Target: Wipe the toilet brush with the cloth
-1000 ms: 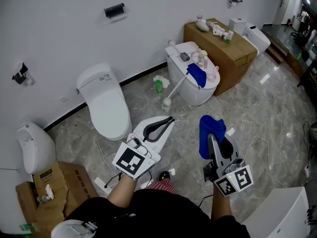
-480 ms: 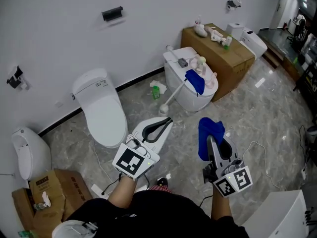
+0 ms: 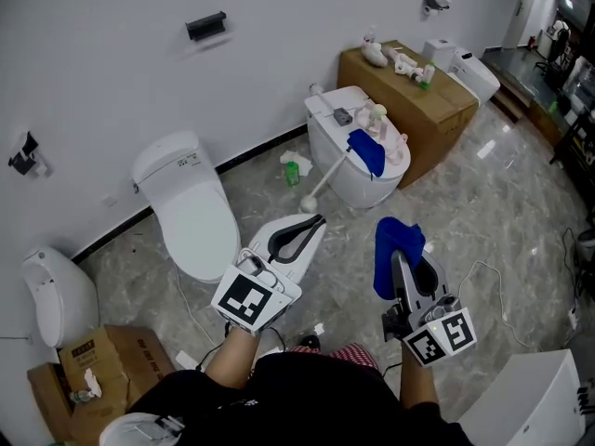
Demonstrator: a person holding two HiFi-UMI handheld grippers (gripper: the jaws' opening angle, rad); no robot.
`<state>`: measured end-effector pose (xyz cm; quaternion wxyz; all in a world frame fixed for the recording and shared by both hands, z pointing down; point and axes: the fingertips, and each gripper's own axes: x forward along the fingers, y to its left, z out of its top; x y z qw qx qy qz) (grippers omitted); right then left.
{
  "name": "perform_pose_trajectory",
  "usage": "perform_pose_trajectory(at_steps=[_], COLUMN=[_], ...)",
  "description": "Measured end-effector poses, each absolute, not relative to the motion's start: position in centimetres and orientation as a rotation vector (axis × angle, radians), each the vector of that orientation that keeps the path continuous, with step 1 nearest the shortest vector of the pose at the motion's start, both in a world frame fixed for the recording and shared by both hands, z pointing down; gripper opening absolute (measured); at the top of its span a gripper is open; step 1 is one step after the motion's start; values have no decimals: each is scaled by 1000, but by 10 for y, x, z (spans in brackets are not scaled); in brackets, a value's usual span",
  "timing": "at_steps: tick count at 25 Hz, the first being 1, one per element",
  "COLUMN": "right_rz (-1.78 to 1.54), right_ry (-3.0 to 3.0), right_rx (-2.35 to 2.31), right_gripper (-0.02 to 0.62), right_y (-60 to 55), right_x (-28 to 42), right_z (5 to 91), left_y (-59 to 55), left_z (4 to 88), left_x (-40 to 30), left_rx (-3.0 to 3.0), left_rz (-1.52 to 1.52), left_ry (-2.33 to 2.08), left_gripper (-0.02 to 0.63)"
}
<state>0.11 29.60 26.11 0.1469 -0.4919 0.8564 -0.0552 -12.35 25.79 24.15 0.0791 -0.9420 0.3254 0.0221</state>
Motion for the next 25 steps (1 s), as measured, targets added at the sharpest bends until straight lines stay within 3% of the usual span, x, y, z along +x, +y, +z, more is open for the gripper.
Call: perform_pose_trajectory(at_steps=[15, 25], right_rz=[-162, -166], right_ry=[2485, 2501], right_rx=[-1426, -1402], right_gripper=[64, 64], right_y=[268, 240], right_x=[-4, -6], right_z=[258, 258], left_y=[232, 212], left_z=[258, 249], left_x=[-125, -131], left_rx=[-2789, -2838], left_rz=[-94, 56], left_ry=[928, 973], left_gripper=[6, 6])
